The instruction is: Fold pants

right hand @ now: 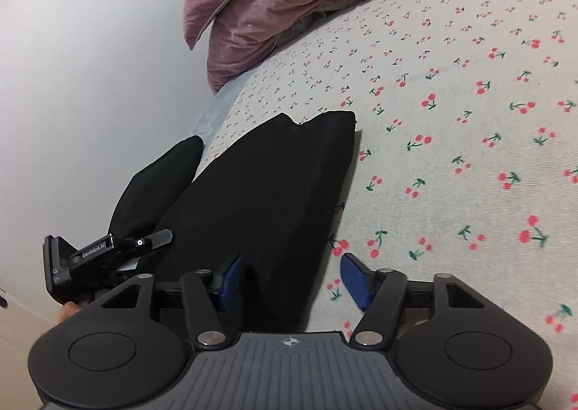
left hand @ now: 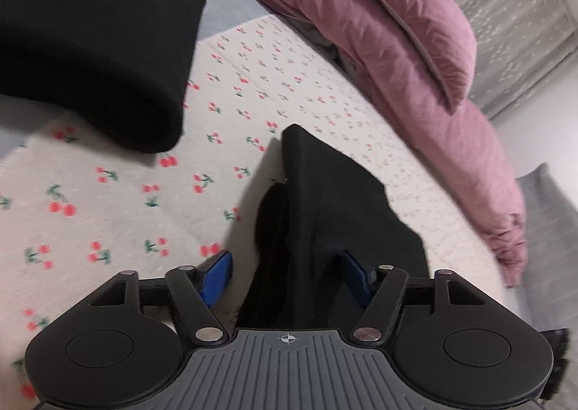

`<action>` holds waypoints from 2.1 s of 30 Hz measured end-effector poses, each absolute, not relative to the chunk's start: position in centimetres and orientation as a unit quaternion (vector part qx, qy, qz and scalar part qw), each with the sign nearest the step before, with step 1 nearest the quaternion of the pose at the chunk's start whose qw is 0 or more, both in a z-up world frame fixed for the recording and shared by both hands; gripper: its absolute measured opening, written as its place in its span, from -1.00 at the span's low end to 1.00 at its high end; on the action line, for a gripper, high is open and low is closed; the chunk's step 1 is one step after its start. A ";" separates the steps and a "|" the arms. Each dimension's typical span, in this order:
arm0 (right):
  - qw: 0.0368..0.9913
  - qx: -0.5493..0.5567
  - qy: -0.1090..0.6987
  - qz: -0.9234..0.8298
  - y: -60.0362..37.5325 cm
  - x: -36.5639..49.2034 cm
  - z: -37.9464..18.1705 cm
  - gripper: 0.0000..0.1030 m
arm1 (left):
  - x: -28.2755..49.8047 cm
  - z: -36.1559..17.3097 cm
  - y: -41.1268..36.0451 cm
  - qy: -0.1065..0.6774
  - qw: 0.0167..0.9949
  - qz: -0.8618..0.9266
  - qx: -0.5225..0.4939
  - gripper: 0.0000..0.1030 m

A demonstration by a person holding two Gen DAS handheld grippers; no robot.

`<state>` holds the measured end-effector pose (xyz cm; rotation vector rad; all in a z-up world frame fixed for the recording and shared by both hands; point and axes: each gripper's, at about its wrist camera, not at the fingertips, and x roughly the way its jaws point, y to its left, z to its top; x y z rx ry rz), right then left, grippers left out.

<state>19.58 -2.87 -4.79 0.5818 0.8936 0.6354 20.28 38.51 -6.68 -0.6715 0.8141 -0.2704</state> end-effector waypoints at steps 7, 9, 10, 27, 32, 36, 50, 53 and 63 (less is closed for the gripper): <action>0.796 0.327 0.420 0.287 -2.1 20.8 -5.8 -0.14 | 22.0 -8.7 39.1 0.387 0.822 -0.166 -0.383 -0.19; 0.792 0.339 0.423 0.281 -2.1 20.9 -6.2 -0.53 | 22.0 -9.0 39.0 0.386 0.818 -0.159 -0.395 -0.41; 0.790 0.346 0.424 0.276 -2.1 21.0 -6.3 -0.60 | 21.8 -9.1 38.8 0.382 0.819 -0.157 -0.398 -0.47; 0.829 0.371 0.368 0.198 -18.0 15.2 -1.9 -0.81 | 22.1 -6.6 22.0 0.403 0.816 -0.211 -0.357 -0.68; 0.836 0.384 0.359 0.157 -23.7 13.1 -2.1 -0.81 | 22.2 -6.8 15.0 0.419 0.808 -0.246 -0.332 -0.68; 0.837 0.401 0.349 0.132 -27.6 12.2 -2.6 -0.81 | 22.3 -6.9 10.7 0.427 0.806 -0.263 -0.314 -0.68; 0.887 0.362 0.271 0.094 -31.1 17.6 -1.2 -0.43 | 25.1 -6.8 5.1 0.359 0.832 -0.282 -0.315 -0.55; 0.892 0.343 0.294 0.027 -31.7 18.8 -3.5 -0.15 | 26.1 -8.1 4.2 0.368 0.862 -0.223 -0.266 -0.43; 0.880 0.351 0.319 0.039 -32.1 17.2 -3.0 -0.09 | 23.8 -5.8 5.7 0.369 0.876 -0.213 -0.227 0.17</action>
